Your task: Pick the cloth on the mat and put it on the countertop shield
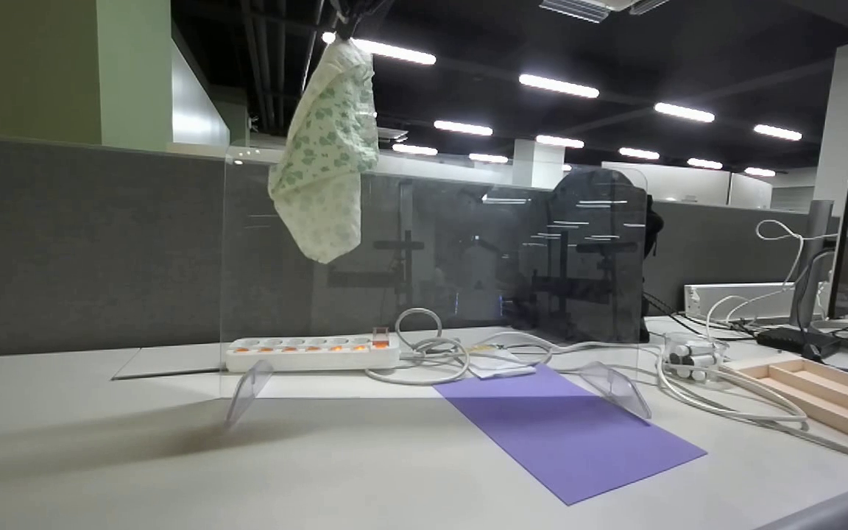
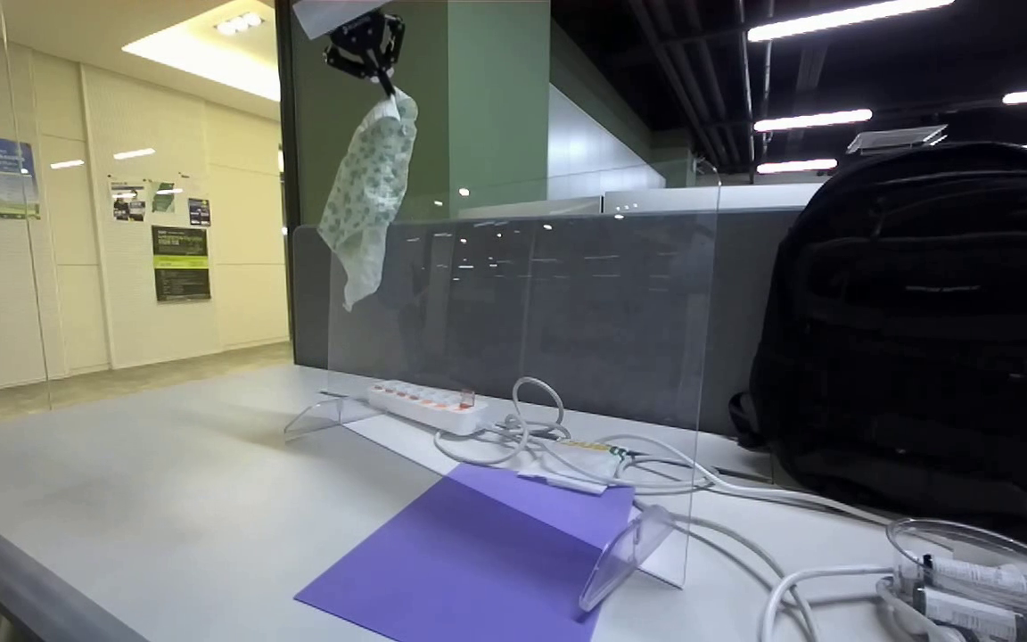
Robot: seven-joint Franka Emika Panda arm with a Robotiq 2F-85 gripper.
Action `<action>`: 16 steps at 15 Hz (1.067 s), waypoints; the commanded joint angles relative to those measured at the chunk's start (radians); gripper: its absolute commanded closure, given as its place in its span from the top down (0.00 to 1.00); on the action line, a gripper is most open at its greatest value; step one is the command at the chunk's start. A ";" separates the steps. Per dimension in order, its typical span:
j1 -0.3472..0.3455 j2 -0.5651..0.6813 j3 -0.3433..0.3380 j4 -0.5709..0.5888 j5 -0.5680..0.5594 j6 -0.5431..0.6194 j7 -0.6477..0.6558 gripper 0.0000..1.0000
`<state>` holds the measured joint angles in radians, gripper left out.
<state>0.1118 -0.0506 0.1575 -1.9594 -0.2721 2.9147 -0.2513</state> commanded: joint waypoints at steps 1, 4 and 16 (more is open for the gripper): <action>-0.004 0.000 -0.010 0.020 -0.034 -0.004 0.031 0.01; -0.034 0.001 -0.003 0.039 -0.081 -0.002 0.076 0.01; -0.143 0.024 -0.068 0.022 -0.201 -0.048 0.186 0.00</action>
<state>-0.0206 -0.0206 0.0958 -1.9312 -0.4391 2.8953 -0.1261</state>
